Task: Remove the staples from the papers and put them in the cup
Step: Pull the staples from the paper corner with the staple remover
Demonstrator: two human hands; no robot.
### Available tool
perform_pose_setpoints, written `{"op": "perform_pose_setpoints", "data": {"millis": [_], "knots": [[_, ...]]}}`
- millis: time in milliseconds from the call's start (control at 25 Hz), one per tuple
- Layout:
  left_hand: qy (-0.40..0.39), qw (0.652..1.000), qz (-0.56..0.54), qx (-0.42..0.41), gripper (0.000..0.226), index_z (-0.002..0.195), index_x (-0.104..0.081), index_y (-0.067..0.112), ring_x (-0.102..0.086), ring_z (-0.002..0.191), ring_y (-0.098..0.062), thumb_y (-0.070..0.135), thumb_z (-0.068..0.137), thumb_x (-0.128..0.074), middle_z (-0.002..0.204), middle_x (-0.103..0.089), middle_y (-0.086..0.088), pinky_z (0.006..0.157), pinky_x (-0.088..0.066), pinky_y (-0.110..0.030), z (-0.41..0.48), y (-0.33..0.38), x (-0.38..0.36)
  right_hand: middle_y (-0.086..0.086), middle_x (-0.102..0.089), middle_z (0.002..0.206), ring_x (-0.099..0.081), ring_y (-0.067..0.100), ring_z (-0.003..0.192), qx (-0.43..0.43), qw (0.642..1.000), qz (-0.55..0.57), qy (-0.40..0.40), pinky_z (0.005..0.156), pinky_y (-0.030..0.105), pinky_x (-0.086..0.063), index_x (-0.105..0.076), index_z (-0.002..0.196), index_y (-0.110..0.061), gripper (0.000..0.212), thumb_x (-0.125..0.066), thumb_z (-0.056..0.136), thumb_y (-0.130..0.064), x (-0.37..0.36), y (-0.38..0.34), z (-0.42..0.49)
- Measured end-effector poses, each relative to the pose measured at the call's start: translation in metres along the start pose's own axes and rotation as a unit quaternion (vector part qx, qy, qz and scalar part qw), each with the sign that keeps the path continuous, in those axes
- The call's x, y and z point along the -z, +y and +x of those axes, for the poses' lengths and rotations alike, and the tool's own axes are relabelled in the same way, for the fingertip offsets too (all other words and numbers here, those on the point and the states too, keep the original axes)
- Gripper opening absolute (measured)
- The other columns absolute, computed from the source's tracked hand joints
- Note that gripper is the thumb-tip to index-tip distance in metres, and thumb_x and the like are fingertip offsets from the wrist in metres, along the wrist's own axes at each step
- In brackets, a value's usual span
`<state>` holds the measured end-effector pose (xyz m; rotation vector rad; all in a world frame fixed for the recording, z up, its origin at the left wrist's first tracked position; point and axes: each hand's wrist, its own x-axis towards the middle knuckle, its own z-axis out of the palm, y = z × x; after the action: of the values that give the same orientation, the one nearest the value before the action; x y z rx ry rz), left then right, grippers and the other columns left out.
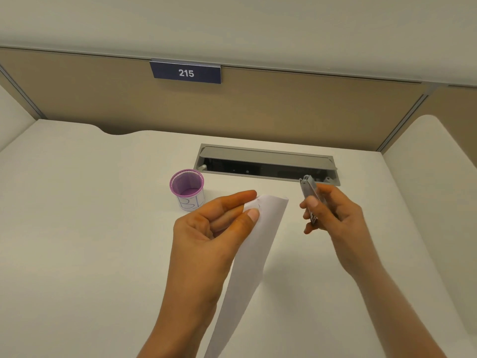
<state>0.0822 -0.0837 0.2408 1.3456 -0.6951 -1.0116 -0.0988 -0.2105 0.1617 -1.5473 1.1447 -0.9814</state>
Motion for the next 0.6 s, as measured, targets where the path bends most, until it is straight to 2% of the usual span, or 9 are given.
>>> {"op": "perform_pose_setpoints", "data": {"millis": [160, 280, 360, 520, 600], "knots": [[-0.009, 0.999, 0.026, -0.020, 0.031, 0.094, -0.073, 0.049, -0.074, 0.083, -0.004, 0.039, 0.064, -0.073, 0.089, -0.077, 0.020, 0.060, -0.054, -0.011, -0.008, 0.007, -0.006, -0.010, -0.069, 0.086, -0.066, 0.018, 0.075, 0.078, 0.993, -0.045, -0.072, 0.061, 0.022, -0.057, -0.065, 0.107, -0.029, 0.032, -0.065, 0.082, -0.048, 0.012, -0.069, -0.039], [-0.016, 0.998, 0.055, -0.039, 0.035, 0.097, -0.070, 0.053, -0.073, 0.089, -0.005, 0.047, 0.062, -0.070, 0.091, -0.076, 0.022, 0.074, -0.057, -0.021, -0.018, 0.015, -0.009, -0.022, -0.068, 0.086, -0.065, 0.007, 0.081, 0.144, 0.979, -0.111, -0.090, 0.069, 0.012, -0.052, -0.068, 0.103, -0.027, 0.026, -0.068, 0.080, -0.039, 0.017, -0.095, -0.056], [-0.023, 0.996, 0.065, -0.050, 0.038, 0.097, -0.069, 0.054, -0.073, 0.089, -0.006, 0.049, 0.060, -0.069, 0.090, -0.076, 0.022, 0.080, -0.058, -0.029, -0.025, 0.021, -0.010, -0.018, -0.069, 0.091, -0.065, 0.010, 0.085, 0.199, 0.963, -0.159, -0.090, 0.070, 0.016, -0.055, -0.070, 0.103, -0.023, 0.023, -0.072, 0.082, -0.032, 0.019, -0.106, -0.063], [-0.035, 0.994, 0.085, -0.063, 0.039, 0.096, -0.068, 0.055, -0.074, 0.087, -0.005, 0.050, 0.057, -0.068, 0.087, -0.076, 0.024, 0.082, -0.060, -0.038, -0.039, 0.034, -0.010, -0.009, -0.070, 0.093, -0.066, 0.014, 0.082, 0.262, 0.938, -0.216, -0.077, 0.063, 0.026, -0.057, -0.071, 0.106, -0.017, 0.030, -0.070, 0.078, -0.026, 0.025, -0.119, -0.072], [-0.036, 0.993, 0.093, -0.066, 0.038, 0.094, -0.068, 0.055, -0.073, 0.086, -0.003, 0.051, 0.057, -0.068, 0.086, -0.075, 0.026, 0.082, -0.060, -0.039, -0.045, 0.039, -0.010, -0.009, -0.069, 0.095, -0.065, 0.012, 0.082, 0.286, 0.927, -0.233, -0.070, 0.063, 0.026, -0.056, -0.071, 0.106, -0.016, 0.031, -0.071, 0.077, -0.026, 0.028, -0.123, -0.076]]}}
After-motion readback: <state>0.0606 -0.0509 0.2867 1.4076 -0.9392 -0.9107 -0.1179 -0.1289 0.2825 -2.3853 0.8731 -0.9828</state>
